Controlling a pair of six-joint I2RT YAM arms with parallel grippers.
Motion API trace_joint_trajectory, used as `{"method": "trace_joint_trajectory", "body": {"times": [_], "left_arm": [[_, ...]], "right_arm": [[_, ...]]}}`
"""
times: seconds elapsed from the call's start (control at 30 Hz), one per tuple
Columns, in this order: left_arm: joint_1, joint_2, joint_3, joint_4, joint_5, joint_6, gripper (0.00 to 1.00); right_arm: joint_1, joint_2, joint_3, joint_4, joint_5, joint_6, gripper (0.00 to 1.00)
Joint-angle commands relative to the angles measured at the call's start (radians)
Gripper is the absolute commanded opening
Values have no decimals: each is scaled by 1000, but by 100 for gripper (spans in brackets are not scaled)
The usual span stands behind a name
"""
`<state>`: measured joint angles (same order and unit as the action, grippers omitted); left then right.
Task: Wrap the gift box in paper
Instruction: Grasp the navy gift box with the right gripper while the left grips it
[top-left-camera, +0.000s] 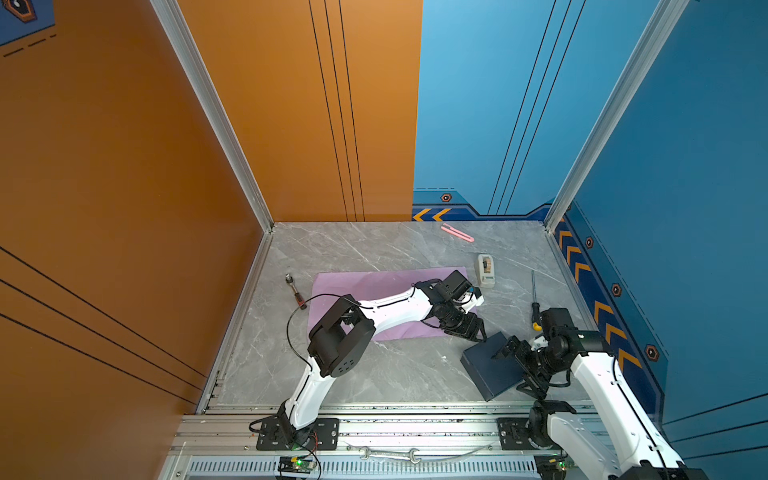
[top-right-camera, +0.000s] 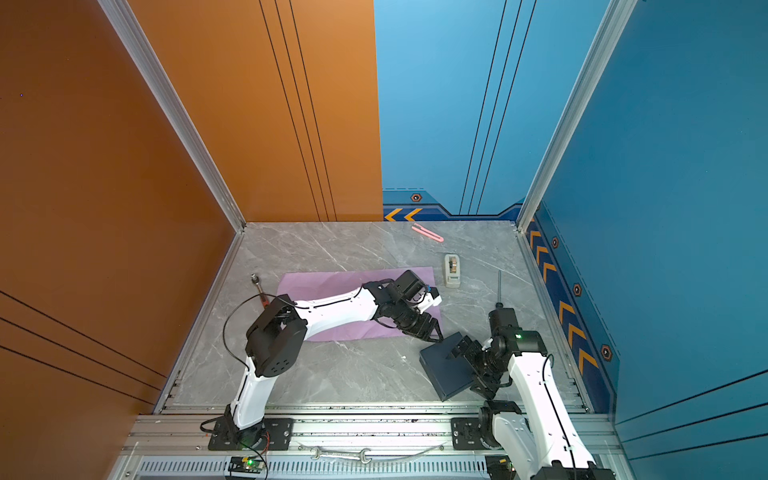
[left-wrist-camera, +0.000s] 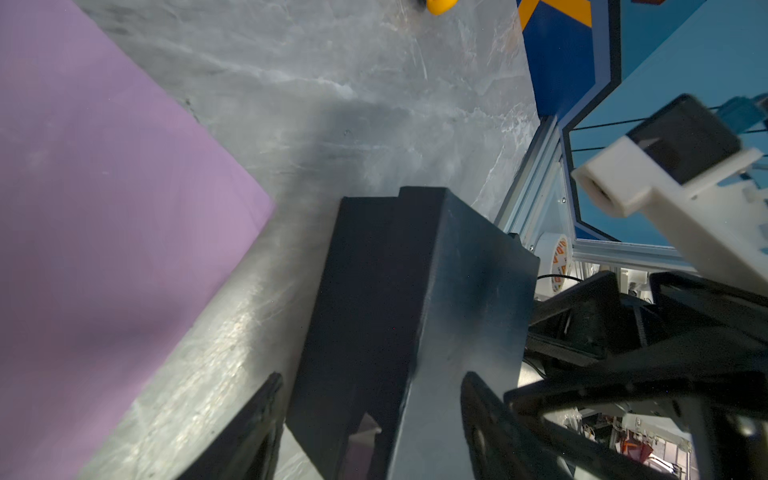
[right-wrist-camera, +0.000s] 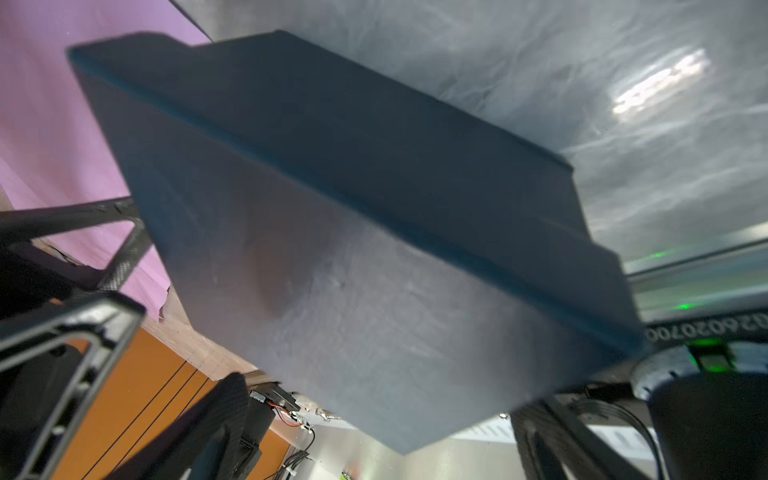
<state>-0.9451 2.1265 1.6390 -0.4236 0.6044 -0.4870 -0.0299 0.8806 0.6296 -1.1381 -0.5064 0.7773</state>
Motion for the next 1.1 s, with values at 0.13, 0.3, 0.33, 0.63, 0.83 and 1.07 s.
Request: {"method": "trace_joint_trajectory", "body": {"times": [0.13,0.3,0.33,0.63,0.83,1.07], "left_arm": [[-33,56,71,-54,38,19,67],[-61,64,72,-67,44,29,64],[-65,65,70,-69,43,30,64],[-77,20,53,-75,45,32,60],[-77,-28,58,-75,48,32,60],[-80,-73,48,-75,45,39,60]], "right_arm": [[5,-33,-90,95,-59,78,99],[4,-66,-129,151,-49,115,94],[4,-71,-133,156,-43,118,94],[8,-113,-163,253,-52,130,83],[35,-171,-190,347,-68,200,79],[105,-187,-200,414,-35,246,78]]}}
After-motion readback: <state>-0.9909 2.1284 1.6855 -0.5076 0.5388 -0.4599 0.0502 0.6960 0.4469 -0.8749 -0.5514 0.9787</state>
